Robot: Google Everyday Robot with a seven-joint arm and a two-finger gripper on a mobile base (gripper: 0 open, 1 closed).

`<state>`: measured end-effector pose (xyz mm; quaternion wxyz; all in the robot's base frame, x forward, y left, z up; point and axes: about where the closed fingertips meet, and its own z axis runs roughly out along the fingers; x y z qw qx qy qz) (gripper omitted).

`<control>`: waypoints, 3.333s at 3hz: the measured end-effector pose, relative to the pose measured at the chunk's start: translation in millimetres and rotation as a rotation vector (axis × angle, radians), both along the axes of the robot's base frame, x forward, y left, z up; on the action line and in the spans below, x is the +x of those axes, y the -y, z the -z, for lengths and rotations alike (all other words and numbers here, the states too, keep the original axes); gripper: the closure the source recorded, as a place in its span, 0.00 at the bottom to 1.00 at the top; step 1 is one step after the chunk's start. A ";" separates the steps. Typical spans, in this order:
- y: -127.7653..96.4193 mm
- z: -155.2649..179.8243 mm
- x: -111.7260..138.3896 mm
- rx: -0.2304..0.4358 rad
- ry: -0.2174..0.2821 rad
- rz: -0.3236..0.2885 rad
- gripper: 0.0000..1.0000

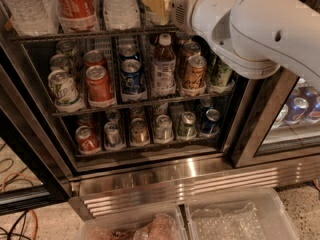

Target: Pick green can from top shelf of fridge

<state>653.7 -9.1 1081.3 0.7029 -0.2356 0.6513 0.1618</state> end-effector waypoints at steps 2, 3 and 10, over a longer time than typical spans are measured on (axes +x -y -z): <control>-6.0 8.8 -2.5 0.022 -0.026 0.005 0.59; -5.6 14.5 -4.2 0.015 -0.043 0.004 0.82; -4.3 -36.1 -21.6 -0.107 0.072 -0.066 1.00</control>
Offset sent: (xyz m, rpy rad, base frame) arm -0.0020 0.0004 -0.0260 0.0178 0.0630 -0.0153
